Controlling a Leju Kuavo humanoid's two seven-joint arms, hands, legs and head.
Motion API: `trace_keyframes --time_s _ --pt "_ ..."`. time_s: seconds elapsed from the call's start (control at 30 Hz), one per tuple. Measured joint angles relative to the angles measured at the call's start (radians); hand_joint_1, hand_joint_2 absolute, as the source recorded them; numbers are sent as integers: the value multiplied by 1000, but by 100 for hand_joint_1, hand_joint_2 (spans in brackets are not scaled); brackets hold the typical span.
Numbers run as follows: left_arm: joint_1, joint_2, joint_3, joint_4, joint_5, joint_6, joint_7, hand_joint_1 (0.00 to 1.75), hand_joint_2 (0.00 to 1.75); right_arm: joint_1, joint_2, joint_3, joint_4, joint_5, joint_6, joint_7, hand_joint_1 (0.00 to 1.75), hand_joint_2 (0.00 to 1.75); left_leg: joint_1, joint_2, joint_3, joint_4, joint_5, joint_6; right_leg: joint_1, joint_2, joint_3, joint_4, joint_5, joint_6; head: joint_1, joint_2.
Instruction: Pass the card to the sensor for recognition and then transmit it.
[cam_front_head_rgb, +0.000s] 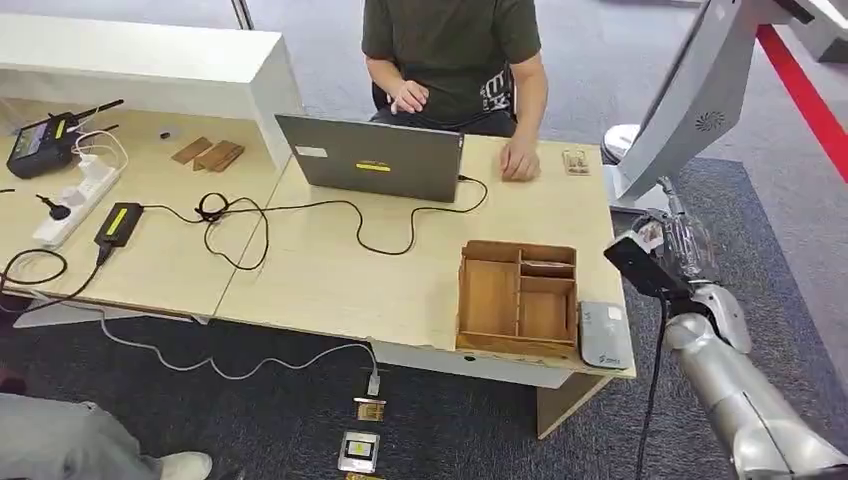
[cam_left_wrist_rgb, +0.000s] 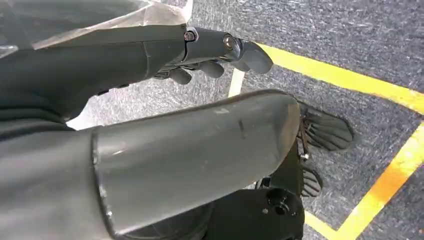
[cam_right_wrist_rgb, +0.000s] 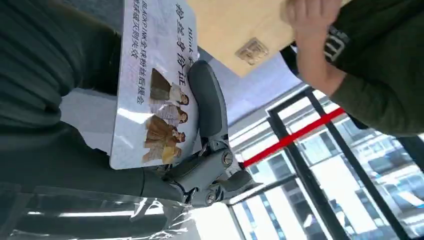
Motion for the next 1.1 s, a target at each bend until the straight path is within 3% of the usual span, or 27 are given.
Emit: trace_keyframes --time_s 0.2,0.5,0.77,1.1 --pt "-1 0 -2 0 -14 3 -15 0 0 -115 57 23 -40 40 44 1 175 175 0 1 1 0 1 -1 1 0 -1 0 0 0 0 0" --pt "-5 3 -18 0 -31 -45 -43 0 0 -137 183 78 -39 72 50 -8 175 175 2 2 1 0 1 -2 3 1 -1 1 -1 -2 0 0" --pt "-2 21 -27 0 -46 -142 -113 0 0 -160 264 127 2 148 61 130 175 175 3 1 1 0 1 -2 3 0 -1 0 -1 -3 0 0" --pt "0 44 -51 0 -63 -181 -129 0 0 -204 256 164 60 232 90 283 175 175 3 1 1 0 1 -2 3 0 -1 0 -1 -3 0 0"
